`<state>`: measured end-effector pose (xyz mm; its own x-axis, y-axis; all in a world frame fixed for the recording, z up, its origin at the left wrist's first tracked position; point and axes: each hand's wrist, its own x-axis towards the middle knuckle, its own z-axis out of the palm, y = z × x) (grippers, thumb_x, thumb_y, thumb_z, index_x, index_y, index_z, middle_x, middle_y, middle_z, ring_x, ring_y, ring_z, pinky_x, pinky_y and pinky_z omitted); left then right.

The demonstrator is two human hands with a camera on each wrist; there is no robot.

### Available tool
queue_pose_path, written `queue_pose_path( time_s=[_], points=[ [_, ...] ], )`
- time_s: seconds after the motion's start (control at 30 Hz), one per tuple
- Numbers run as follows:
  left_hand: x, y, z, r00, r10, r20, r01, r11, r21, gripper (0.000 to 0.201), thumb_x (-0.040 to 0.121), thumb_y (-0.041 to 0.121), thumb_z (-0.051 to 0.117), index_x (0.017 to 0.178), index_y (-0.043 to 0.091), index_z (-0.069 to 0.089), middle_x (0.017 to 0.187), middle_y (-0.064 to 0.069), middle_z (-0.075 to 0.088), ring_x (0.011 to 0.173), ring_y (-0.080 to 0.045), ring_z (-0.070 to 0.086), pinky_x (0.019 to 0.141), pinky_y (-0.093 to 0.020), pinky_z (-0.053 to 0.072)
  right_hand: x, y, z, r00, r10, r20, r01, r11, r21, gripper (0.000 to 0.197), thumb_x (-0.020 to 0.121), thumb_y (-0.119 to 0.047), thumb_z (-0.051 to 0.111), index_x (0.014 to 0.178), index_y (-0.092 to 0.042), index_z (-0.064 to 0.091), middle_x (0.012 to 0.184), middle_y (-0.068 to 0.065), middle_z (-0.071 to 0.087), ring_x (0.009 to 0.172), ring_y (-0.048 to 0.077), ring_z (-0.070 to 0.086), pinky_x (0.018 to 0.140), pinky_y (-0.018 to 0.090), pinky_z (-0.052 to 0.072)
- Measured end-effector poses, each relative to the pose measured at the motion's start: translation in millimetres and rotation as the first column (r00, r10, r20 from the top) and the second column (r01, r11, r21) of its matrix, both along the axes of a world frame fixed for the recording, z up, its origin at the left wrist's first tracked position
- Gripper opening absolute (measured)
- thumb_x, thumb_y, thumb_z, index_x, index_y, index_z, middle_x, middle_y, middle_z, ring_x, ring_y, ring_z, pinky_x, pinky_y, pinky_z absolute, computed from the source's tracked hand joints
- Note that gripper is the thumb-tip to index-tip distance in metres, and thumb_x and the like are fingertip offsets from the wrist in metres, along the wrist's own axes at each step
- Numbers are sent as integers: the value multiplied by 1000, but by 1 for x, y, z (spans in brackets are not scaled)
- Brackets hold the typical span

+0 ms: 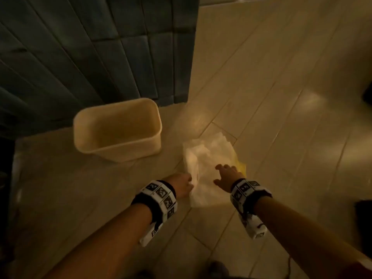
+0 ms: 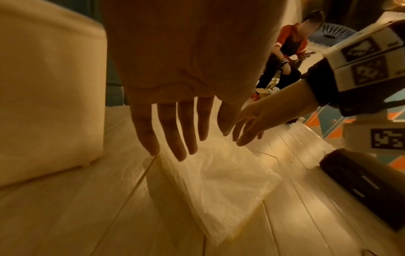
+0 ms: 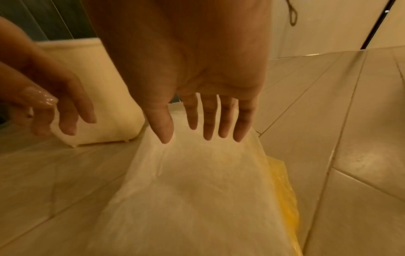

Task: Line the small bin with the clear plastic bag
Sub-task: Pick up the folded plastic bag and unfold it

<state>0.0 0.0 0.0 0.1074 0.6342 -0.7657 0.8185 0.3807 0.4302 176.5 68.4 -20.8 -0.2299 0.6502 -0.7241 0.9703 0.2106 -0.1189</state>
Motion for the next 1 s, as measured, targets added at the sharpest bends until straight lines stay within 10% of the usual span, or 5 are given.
queue_pose_path(
  time_s=[0.37,0.6,0.83,1.0],
  points=[
    [0,22,-103,991,130,-21,-123,973,196,35,95,30,43,130,31,47,153,-5,16,133,-32,34,109,-44,35,-29,29,-87,962,-149,-230,171,982,79,82,80,-50,64,145,-24,21,153,7,13,135,38,22,107,50,33],
    [3,29,-110,963,239,123,-260,943,208,56,93,30,51,141,12,30,149,-7,32,130,-29,42,107,-41,37,-31,34,-106,974,-52,-221,93,979,180,105,72,-55,69,141,-52,-11,157,-4,-17,130,42,31,96,54,42],
    [5,34,-115,928,326,180,-351,927,133,89,83,24,67,148,11,8,155,-9,16,139,-29,29,112,-39,29,-38,43,-108,970,154,-189,-97,955,279,107,70,-54,71,143,-48,-7,139,5,36,117,32,46,93,49,45],
    [-2,31,-117,882,419,217,-442,894,71,98,73,27,77,147,15,13,149,-10,24,137,-30,30,112,-42,30,-40,46,-105,966,191,-176,-135,947,291,81,76,-49,68,141,-31,25,131,2,48,120,26,45,99,45,37]
  ],
)
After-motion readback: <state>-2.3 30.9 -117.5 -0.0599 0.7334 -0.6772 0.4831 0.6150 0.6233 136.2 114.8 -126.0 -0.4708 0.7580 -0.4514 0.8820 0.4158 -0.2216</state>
